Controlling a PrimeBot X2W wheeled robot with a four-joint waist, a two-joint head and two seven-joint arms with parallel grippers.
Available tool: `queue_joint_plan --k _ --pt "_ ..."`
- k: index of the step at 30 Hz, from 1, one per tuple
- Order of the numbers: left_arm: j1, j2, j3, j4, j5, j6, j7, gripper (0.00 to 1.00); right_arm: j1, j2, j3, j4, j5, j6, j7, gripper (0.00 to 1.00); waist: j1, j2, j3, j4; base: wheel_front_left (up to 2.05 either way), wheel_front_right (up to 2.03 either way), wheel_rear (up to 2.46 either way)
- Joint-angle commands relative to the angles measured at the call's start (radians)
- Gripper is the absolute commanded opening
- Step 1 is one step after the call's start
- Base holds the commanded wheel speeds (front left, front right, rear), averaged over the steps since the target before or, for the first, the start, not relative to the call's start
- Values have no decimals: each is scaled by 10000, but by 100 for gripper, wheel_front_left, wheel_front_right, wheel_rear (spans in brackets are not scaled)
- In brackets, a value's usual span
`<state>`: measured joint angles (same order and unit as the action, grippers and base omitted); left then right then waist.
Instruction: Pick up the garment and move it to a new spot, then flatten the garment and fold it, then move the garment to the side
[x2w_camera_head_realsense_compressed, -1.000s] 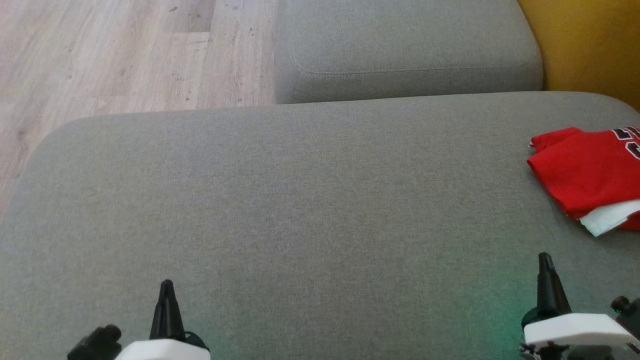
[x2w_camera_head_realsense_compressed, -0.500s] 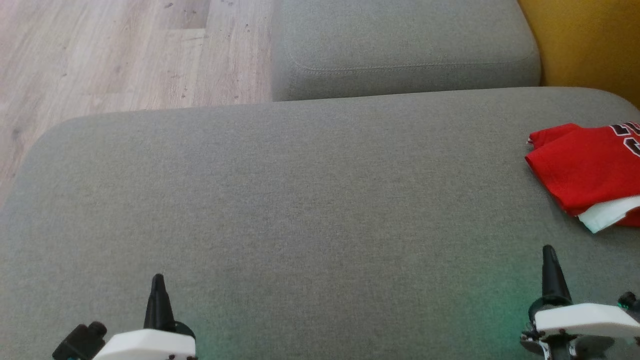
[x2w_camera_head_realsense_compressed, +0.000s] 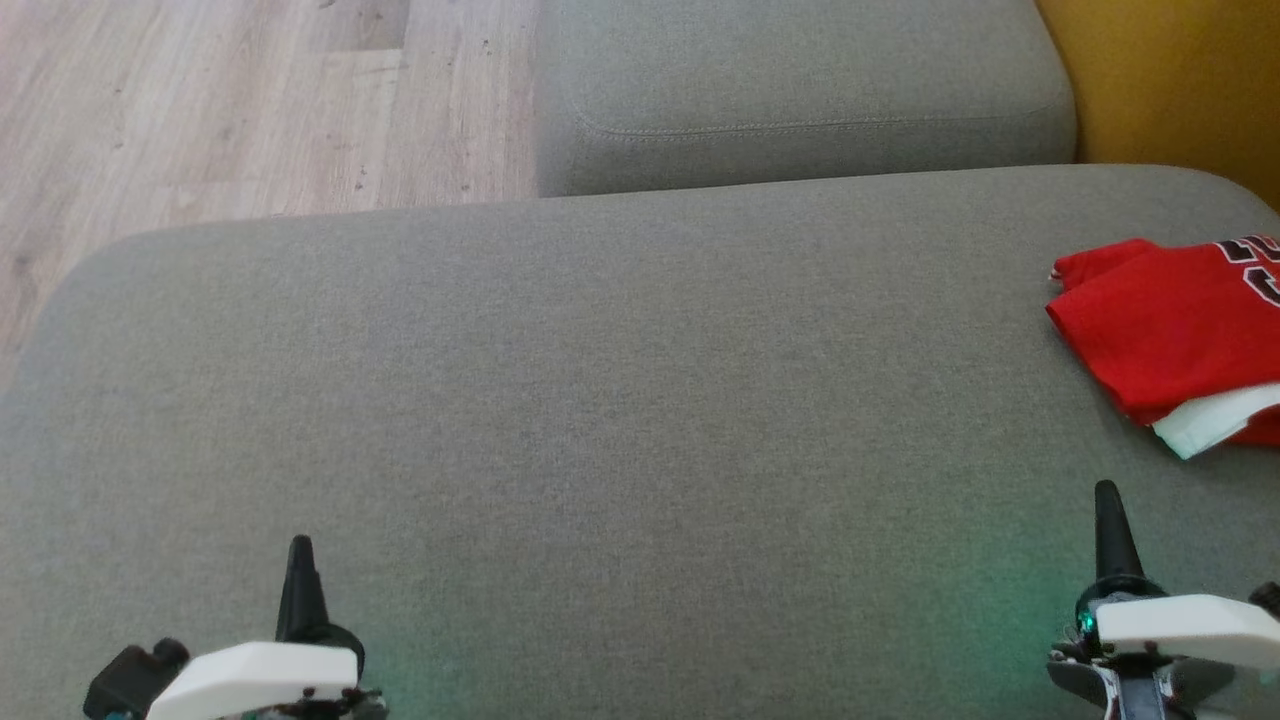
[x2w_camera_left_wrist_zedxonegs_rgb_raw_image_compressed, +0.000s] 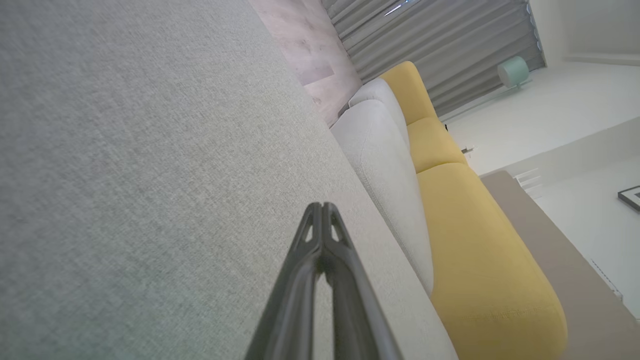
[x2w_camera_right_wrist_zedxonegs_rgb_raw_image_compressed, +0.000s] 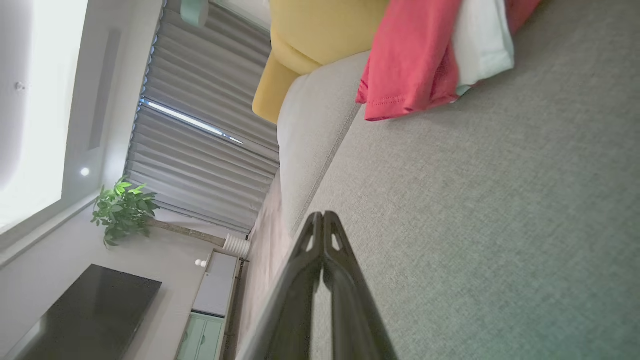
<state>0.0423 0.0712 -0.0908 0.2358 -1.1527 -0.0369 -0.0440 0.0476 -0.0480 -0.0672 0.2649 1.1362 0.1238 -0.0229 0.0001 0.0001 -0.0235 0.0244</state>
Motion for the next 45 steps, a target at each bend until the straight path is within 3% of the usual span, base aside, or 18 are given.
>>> queue_joint_plan --k 1,40,45 --pt "-588 127 407 -248 -383 -129 73 0 -660 -137 87 -299 411 48 124 0 -1 -1 15 -13 0 0 0" --pt "-1456 94 1607 69 -4844 -926 1217 0 -1529 -123 -325 -211 4771 69 1236 0 -1 -1 263 -241 0 0 0" --pt "-1470 78 1646 75 -4892 -938 1252 0 -1543 -117 -340 -209 4828 69 1260 0 -1 -1 266 -244 0 0 0"
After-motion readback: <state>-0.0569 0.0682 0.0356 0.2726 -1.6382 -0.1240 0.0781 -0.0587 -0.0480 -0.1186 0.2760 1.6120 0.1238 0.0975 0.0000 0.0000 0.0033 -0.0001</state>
